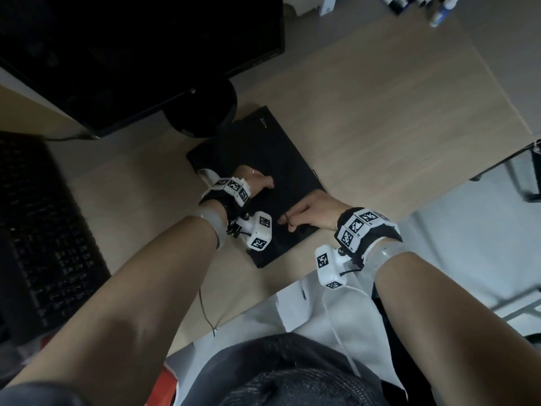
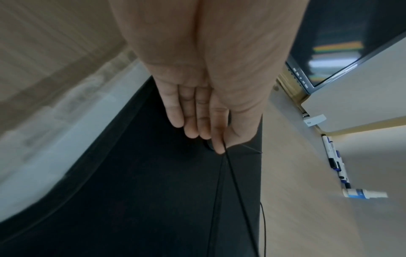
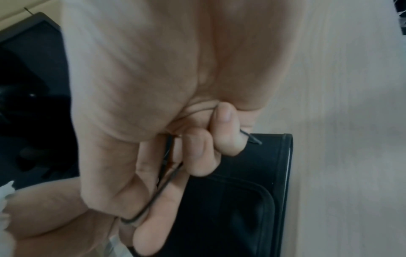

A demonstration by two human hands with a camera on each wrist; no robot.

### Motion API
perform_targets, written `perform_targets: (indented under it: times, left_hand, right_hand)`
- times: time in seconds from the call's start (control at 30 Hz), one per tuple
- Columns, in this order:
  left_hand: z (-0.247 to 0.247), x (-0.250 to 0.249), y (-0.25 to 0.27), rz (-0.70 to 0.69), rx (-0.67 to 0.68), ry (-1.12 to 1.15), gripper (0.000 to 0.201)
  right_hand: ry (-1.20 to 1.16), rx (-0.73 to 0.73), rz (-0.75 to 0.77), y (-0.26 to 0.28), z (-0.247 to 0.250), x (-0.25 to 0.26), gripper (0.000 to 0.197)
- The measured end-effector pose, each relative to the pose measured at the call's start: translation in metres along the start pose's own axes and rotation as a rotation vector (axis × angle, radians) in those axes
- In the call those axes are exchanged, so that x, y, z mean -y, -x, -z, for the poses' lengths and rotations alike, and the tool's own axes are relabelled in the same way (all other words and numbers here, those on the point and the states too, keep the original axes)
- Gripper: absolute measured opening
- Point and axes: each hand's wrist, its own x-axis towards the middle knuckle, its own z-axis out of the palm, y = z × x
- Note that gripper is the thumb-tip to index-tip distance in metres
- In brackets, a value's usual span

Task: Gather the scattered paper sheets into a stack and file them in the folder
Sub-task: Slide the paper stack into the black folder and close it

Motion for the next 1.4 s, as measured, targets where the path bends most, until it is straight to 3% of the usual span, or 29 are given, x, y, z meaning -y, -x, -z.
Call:
perform_targets:
  times: [0.1, 0.4, 0.6, 0.73, 0.93, 1.13, 1.3, 1.4]
  left_hand:
    - [0.002, 0.001, 0.001, -0.011, 0.029, -0.019, 0.009]
    - [0.022, 0.017, 0.0, -0.01, -0.053, -0.013, 0.006]
    - [0.022, 0.017, -0.007, 0.03, 0.01, -0.131, 0.016]
    - [0.019, 0.013, -0.013, 0.056, 0.012, -0.18, 0.021]
    - [0.017, 0.006, -0.012, 0.093, -0.046, -0.175, 0.028]
    - [0.012, 0.004, -0.014, 0.142, -0.083, -0.244, 0.051]
    - [0.006, 0.0, -0.016, 0.203, -0.081, -0.306, 0.066]
    - [0.003, -0.003, -0.015, 0.196, -0.071, -0.324, 0.062]
  right_hand:
    - [-0.005, -0.011, 0.005, -0.006, -0.007, -0.005, 0.02]
    - [0.014, -0.016, 0.032, -0.047, -0.013, -0.001, 0.022]
    - [-0.037, -0.054, -0.027, -0.047, -0.017, -0.022, 0.015]
    - [-0.066, -0.153, -0.057, -0.041, -0.007, -0.032, 0.011]
    - [-0.014, -0.277, -0.127, -0.035, 0.009, -0.05, 0.022]
    - [0.081, -0.455, -0.279, -0.043, 0.024, -0.051, 0.027]
    - [0.059, -0.55, -0.259, -0.052, 0.048, -0.042, 0.022]
    - [0.121, -0.674, -0.259, -0.059, 0.066, -0.041, 0.024]
